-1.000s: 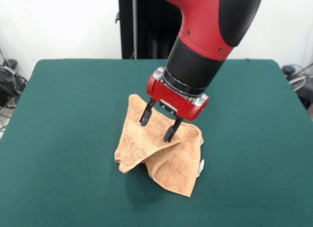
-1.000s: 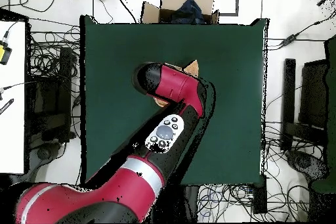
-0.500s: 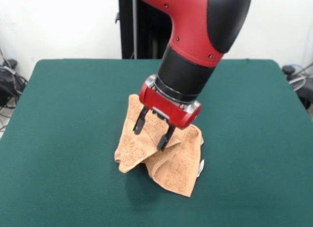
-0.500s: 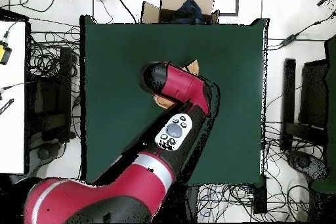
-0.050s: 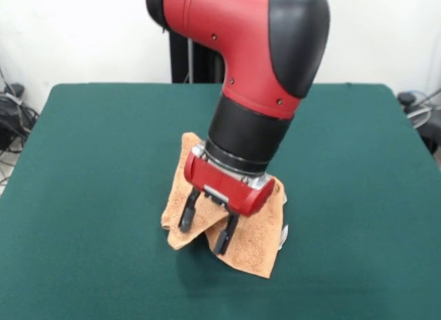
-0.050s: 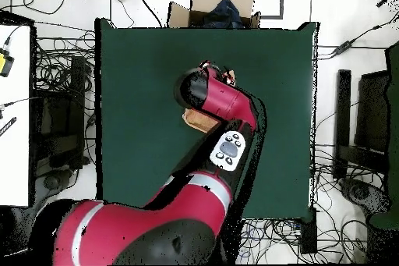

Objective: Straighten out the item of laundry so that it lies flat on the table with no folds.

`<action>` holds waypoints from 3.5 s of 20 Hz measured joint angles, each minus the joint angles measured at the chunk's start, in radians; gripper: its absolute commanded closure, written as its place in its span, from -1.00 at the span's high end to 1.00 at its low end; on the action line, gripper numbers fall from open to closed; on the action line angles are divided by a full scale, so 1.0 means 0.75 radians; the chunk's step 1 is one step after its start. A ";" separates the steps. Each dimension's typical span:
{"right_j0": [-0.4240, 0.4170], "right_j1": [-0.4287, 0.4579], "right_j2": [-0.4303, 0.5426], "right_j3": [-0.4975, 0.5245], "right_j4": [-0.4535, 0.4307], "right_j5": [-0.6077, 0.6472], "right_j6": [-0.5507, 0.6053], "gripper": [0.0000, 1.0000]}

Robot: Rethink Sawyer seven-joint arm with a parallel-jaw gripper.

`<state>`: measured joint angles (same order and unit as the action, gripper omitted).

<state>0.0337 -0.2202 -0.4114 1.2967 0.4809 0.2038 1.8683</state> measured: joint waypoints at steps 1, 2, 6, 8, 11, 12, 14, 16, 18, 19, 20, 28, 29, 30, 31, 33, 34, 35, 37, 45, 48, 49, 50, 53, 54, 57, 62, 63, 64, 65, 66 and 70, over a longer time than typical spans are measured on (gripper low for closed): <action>-0.008 0.000 0.014 0.000 0.000 -0.013 0.000 1.00; -0.021 0.000 0.037 0.000 0.000 -0.030 0.000 1.00; -0.051 0.001 0.090 0.000 0.000 -0.044 0.000 1.00; -0.052 0.002 0.097 0.000 0.000 -0.044 0.000 1.00; -0.044 0.004 0.095 -0.001 0.000 -0.038 0.000 1.00; -0.036 0.006 0.087 -0.003 0.000 -0.023 0.000 1.00; -0.017 0.013 0.064 -0.012 0.000 0.024 0.000 1.00; 0.004 0.021 0.034 -0.026 0.000 0.094 0.000 1.00; 0.029 0.028 0.003 -0.040 0.000 0.177 0.000 1.00; 0.043 0.033 -0.015 -0.047 0.000 0.228 0.000 1.00; 0.049 0.034 -0.023 -0.050 0.000 0.251 0.000 1.00; 0.071 0.060 -0.083 -0.079 0.000 0.303 0.000 1.00; 0.074 0.070 -0.109 -0.086 -0.001 0.329 0.000 1.00; 0.075 0.072 -0.116 -0.088 -0.002 0.339 0.000 1.00; 0.077 0.074 -0.126 -0.089 -0.005 0.352 0.000 1.00; 0.081 0.077 -0.149 -0.097 -0.019 0.396 0.000 1.00; 0.082 0.078 -0.154 -0.100 -0.025 0.407 0.000 1.00; 0.083 0.078 -0.159 -0.104 -0.031 0.419 0.000 1.00; 0.086 0.078 -0.166 -0.108 -0.038 0.432 0.000 1.00; 0.090 0.084 -0.192 -0.119 -0.074 0.479 0.000 1.00; 0.090 0.093 -0.192 -0.125 -0.097 0.485 0.000 1.00; 0.090 0.095 -0.192 -0.126 -0.102 0.485 0.000 1.00; 0.090 0.101 -0.192 -0.129 -0.116 0.485 0.000 1.00; 0.090 0.111 -0.192 -0.135 -0.139 0.485 0.000 -1.00; 0.090 0.113 -0.192 -0.136 -0.143 0.485 0.000 -1.00; 0.090 0.125 -0.192 -0.148 -0.155 0.485 0.000 -1.00; 0.090 0.131 -0.192 -0.157 -0.156 0.485 0.000 -1.00; 0.090 0.131 -0.192 -0.157 -0.156 0.485 0.000 -1.00; 0.090 0.131 -0.192 -0.157 -0.156 0.485 0.000 -1.00; 0.090 0.131 -0.192 -0.157 -0.156 0.485 0.000 -1.00; 0.090 0.131 -0.192 -0.157 -0.156 0.485 0.000 -1.00; 0.090 0.131 -0.199 -0.158 -0.164 0.488 0.000 -1.00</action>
<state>0.1011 -0.1221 -0.5607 1.1785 0.3581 0.5696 1.8683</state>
